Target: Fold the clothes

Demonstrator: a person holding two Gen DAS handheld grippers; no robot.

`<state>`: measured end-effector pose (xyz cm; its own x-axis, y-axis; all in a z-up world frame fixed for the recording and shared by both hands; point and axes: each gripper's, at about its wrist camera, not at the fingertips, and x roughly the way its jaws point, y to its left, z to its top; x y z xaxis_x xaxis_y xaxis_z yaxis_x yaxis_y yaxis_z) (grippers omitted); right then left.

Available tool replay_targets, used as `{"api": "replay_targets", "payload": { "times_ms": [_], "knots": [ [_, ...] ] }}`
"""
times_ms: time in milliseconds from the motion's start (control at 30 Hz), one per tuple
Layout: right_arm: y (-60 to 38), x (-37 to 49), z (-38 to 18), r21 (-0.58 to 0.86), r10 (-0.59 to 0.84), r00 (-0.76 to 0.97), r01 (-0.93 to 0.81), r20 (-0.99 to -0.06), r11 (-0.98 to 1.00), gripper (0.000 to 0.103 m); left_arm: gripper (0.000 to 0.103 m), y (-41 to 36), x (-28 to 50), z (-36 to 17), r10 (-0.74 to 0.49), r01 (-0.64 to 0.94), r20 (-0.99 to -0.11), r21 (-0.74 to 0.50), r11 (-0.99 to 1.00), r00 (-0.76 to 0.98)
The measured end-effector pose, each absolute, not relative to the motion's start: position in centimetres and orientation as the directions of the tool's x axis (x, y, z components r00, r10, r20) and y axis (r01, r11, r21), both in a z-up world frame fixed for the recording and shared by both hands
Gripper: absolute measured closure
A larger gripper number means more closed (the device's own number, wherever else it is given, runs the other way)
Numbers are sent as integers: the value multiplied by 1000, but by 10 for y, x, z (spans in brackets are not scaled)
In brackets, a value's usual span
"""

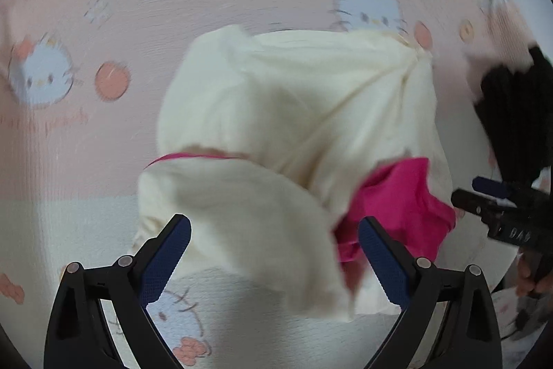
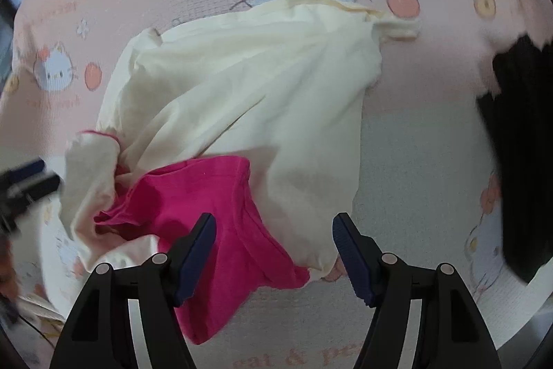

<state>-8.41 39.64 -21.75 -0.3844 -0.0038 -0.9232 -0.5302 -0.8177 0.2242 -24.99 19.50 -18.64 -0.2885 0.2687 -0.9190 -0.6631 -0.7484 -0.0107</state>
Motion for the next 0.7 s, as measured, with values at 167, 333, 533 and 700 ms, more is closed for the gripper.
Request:
{"api": "replay_targets", "payload": {
  "times_ms": [167, 333, 533, 700],
  "knots": [
    [411, -77, -227, 344, -115, -395, -581, -912, -738, 34, 5, 234, -223, -195, 261, -758, -922, 50, -650, -285],
    [411, -77, -229, 413, -182, -409, -595, -894, -690, 34, 5, 247, -217, -208, 213, -783, -926, 125, -609, -313],
    [411, -77, -231, 490, -261, -428, -609, -865, -624, 34, 5, 255, -204, -206, 269, -817, -910, 117, -565, -316],
    [410, -78, -234, 542, -322, -439, -613, -839, -575, 34, 5, 281, -189, -210, 278, -874, -890, 221, -432, -363]
  ]
}}
